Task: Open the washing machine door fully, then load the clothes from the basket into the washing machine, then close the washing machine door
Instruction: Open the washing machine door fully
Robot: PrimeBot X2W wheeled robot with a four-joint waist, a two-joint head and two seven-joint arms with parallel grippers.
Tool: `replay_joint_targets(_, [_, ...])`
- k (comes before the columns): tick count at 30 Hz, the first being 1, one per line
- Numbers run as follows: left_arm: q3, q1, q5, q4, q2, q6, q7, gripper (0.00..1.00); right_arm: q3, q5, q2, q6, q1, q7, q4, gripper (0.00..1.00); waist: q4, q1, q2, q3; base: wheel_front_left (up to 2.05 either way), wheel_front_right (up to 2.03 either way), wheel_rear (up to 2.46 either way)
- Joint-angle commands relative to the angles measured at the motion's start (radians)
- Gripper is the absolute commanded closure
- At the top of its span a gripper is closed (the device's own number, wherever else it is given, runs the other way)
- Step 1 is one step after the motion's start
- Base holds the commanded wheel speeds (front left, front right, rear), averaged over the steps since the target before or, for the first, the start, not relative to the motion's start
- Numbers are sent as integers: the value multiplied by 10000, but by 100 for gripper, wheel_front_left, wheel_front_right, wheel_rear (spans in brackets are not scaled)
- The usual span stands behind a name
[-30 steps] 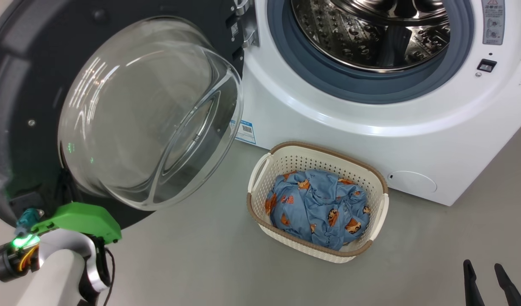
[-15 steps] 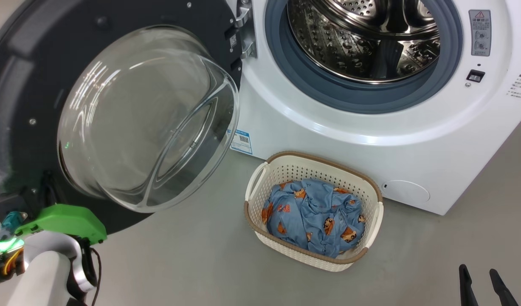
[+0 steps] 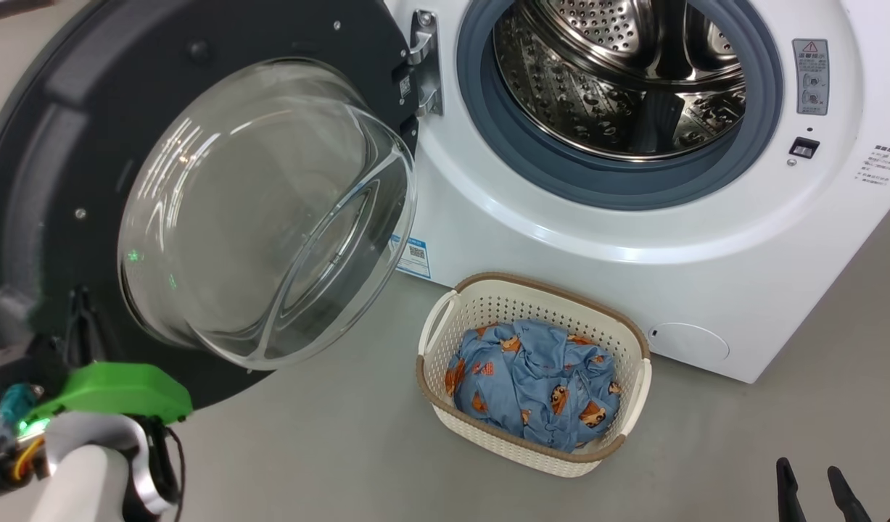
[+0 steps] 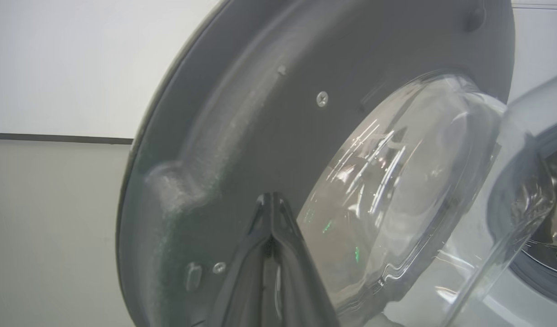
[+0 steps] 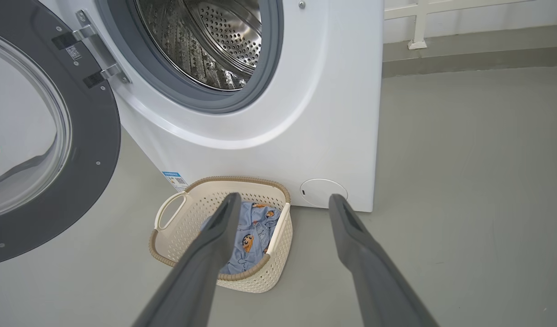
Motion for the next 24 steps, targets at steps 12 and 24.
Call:
replay_joint_targets(12, [-328, 840, 460, -3051, 349, 127, 540, 0, 211, 16, -102, 27, -120, -120, -249, 0, -389, 0, 0, -126, 0, 0, 0])
replay_joint_targets(24, [-1078, 1343, 401, -3746, 329, -510, 568, 0, 451, -217, -123, 27, -370, -120, -554, 0, -1495, 0, 0, -252, 0, 0, 0])
